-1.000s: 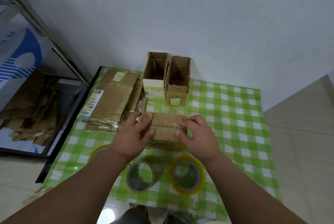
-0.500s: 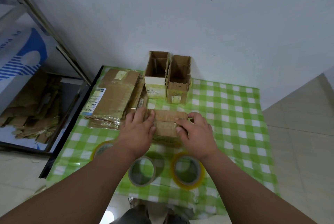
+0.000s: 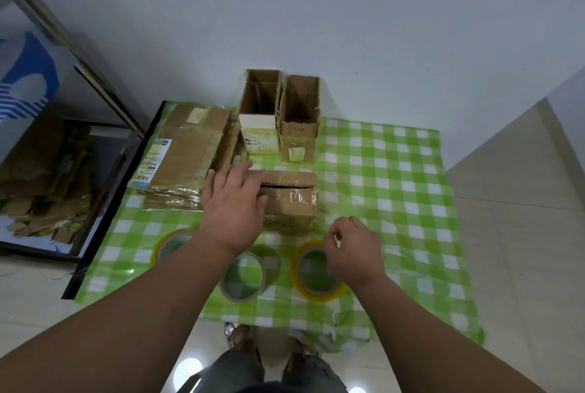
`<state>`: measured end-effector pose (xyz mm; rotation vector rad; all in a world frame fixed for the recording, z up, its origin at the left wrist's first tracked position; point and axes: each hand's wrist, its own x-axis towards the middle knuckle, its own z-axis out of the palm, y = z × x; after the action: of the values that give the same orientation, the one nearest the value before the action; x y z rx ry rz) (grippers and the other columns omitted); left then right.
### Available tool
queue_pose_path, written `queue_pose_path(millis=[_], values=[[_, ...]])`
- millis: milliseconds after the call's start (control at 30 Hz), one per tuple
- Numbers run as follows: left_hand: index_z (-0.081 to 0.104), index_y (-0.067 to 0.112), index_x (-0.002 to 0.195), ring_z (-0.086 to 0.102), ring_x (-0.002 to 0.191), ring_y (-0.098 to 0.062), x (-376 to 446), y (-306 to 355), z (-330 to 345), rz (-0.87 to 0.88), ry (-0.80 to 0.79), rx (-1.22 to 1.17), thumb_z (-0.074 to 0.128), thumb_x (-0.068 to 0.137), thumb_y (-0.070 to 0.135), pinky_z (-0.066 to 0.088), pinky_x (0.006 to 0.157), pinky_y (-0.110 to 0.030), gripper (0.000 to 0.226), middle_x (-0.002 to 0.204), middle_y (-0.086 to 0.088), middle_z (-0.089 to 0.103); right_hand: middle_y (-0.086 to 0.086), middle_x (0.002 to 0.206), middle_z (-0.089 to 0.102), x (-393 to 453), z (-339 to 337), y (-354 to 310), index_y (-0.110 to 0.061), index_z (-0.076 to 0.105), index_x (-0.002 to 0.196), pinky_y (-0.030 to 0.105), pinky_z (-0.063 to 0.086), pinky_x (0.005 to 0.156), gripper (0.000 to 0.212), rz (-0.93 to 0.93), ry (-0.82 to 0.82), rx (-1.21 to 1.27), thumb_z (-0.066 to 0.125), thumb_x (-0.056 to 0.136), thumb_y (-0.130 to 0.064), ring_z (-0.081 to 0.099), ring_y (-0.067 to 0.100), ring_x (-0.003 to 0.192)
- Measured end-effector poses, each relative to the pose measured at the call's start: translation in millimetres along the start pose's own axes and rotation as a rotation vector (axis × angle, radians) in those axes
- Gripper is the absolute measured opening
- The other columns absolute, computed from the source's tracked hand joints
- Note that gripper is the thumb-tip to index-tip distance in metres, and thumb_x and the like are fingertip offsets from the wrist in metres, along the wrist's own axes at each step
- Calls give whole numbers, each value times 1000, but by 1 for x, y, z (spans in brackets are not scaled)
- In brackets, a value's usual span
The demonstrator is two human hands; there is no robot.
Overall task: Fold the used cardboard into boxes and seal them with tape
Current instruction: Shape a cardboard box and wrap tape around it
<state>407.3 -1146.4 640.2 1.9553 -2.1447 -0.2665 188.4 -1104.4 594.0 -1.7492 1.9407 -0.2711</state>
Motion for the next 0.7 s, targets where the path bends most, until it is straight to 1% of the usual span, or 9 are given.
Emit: queue_pose_path(millis=[133,200,233,300,400,467,533,633,700], values=[[61,15,121,38,120,-32,-13,-3,6,-22,177,-61,71,83,19,32,103,-57,39,130,-12,51,-1,88,59,-15,8,-3,-22,62,82,40,40,87,49,-120,-75,-97,29,75,-58,58,26,89],[62,13,107,39,108,-28,-23,-6,8,-44,257,-77,68,82,18,38,92,-54,26,117,-13,54,-5,97,58,-18,10,-5,-30,62,89,39,33,93,57,-179,-244,-221,23,71,-68,57,22,97],[61,14,100,39,102,-27,-28,-8,10,-44,281,-77,65,81,20,39,86,-50,21,111,-13,54,-6,102,58,-19,12,-4,-32,59,91,40,30,97,57,-208,-333,-280,24,71,-73,55,20,102],[60,15,93,41,94,-26,-39,-13,14,-13,290,-65,57,80,24,38,77,-42,16,102,-10,55,-6,110,59,-22,15,-5,-32,58,96,49,21,107,54,-252,-488,-368,40,75,-78,50,20,113],[61,13,92,49,87,-31,-52,-21,22,64,219,-51,48,82,28,42,71,-40,22,96,-10,55,-2,106,63,-28,22,-7,-26,62,104,53,8,114,36,-262,-559,-484,59,84,-56,47,25,120],[63,11,95,54,84,-33,-56,-24,25,101,164,-53,50,83,27,46,69,-40,24,95,-10,56,-1,96,61,-32,23,-8,-24,64,99,51,6,115,23,-252,-531,-499,59,88,-44,49,25,117],[65,10,96,57,84,-33,-58,-24,27,111,99,-82,58,82,19,50,69,-40,18,96,-11,58,-5,80,53,-34,21,-10,-26,56,85,50,9,115,15,-241,-498,-465,55,90,-40,53,25,109],[68,11,103,61,91,-34,-58,-15,24,90,-77,-152,63,87,8,51,74,-38,17,103,-9,60,-5,65,37,-32,16,-13,-23,35,66,44,20,108,32,-167,-441,-336,54,89,-34,48,24,86],[63,15,122,59,106,-28,-58,-5,21,31,-234,-207,55,94,10,46,86,-34,30,120,-6,58,-4,65,37,-30,6,-17,-22,33,63,39,26,100,32,-99,-422,-192,53,85,-35,43,20,79]])
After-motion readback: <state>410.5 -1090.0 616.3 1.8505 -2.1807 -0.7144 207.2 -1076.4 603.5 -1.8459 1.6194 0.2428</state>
